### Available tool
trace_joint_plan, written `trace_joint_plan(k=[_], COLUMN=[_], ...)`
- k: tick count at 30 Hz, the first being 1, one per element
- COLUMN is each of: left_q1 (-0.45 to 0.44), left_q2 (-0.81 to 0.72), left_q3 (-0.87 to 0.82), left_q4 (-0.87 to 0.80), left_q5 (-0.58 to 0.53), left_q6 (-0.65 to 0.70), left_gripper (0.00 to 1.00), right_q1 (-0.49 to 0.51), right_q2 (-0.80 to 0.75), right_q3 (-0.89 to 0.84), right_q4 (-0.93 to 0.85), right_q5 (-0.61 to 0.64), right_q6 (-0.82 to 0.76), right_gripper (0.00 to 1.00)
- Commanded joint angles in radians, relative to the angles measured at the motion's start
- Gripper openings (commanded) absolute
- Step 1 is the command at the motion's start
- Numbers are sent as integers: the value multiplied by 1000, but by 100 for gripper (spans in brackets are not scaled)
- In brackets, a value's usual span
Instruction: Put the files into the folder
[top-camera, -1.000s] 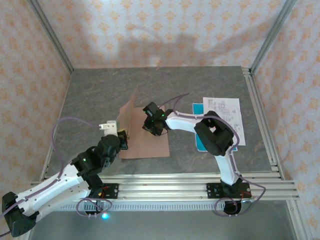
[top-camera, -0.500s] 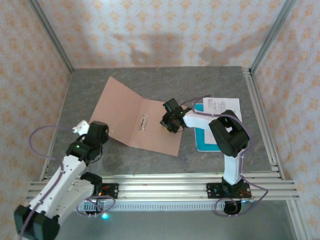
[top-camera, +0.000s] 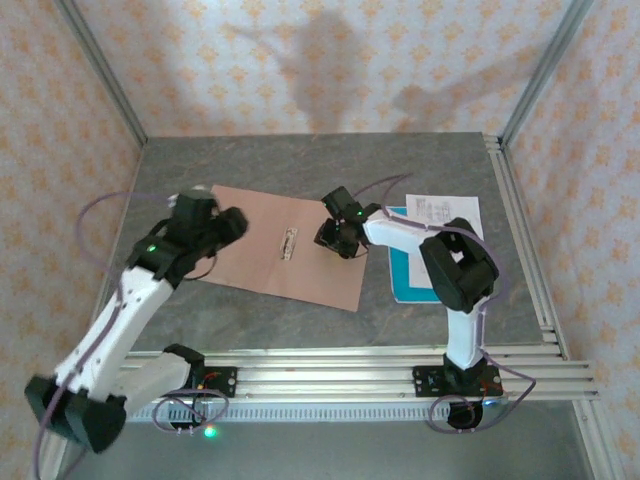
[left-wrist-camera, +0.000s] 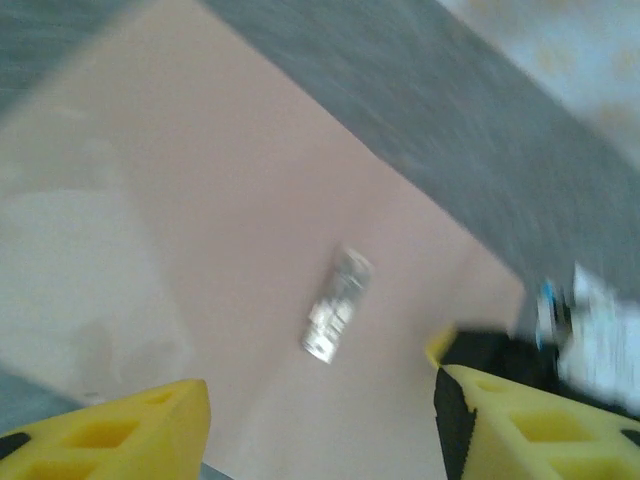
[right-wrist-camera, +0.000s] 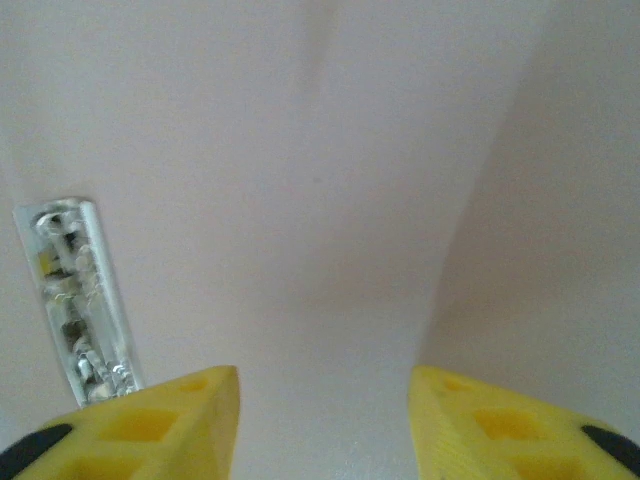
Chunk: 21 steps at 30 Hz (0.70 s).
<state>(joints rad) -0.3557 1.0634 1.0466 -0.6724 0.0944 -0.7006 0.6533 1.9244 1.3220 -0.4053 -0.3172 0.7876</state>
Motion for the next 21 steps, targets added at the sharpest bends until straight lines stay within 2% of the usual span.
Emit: trace_joint_plan(k=[1,6,11,14,21], left_q1=[-127,-283,-359,-377,-390], left_q2=[164,402,649,762,881], left_q3=[39,81,200,244,265], left_q4=[61,214,244,262,309], left_q5=[48,20,6,8,-30], left_q6=[127,96,84,62,29], left_gripper=[56,51,50,50,49], right_q1=[-27,-182,-354,-366,-369], right_q2=[-149,-313,-375,-346,-248], right_q3=[79,-45,-188,-225,-264], right_q4=[-114,-155,-168,-162,-117], right_q5=[61,68,-12,-7,49], right_q6=[-113,-91,-100,-107,-72], right_gripper=[55,52,49,48,45])
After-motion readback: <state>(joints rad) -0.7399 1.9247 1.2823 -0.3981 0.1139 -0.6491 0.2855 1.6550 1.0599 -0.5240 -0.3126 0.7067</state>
